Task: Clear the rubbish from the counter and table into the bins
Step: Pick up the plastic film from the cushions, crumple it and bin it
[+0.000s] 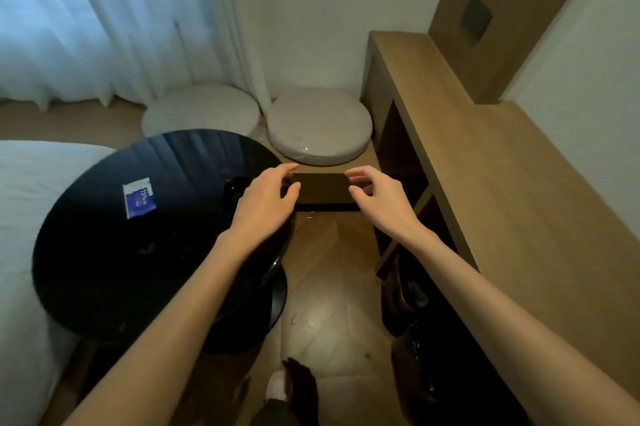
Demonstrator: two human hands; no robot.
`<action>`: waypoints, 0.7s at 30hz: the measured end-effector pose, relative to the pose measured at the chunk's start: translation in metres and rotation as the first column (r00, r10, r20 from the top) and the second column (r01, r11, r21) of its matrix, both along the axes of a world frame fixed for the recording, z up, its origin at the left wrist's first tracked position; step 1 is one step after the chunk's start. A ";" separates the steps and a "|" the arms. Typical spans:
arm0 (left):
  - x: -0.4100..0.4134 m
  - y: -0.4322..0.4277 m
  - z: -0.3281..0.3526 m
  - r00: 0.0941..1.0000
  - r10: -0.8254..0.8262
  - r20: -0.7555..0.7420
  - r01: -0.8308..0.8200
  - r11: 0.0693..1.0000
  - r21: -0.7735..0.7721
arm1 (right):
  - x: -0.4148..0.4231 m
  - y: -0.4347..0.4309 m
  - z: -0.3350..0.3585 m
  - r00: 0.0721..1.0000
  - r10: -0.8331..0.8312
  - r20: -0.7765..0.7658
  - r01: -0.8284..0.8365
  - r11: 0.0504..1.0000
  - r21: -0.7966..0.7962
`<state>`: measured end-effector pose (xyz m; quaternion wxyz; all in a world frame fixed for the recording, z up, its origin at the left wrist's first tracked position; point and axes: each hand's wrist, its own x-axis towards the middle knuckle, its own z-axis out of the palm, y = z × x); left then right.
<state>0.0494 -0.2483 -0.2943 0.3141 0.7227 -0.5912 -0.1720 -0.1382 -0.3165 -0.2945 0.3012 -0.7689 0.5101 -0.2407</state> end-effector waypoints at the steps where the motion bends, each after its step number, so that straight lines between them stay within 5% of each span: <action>1: 0.010 0.002 0.002 1.000 0.017 0.000 -0.017 1.000 0.003 | 0.011 -0.002 0.003 1.000 0.023 0.004 -0.023 1.000 -0.001; 8: 0.088 -0.009 0.006 0.993 0.119 -0.017 -0.119 0.993 0.009 | 0.090 -0.034 0.019 0.976 0.215 0.039 -0.214 0.976 -0.027; 21: 0.165 -0.120 0.003 0.969 0.238 -0.060 -0.238 0.971 -0.007 | 0.183 -0.166 0.013 0.950 0.311 0.032 -0.311 0.950 0.003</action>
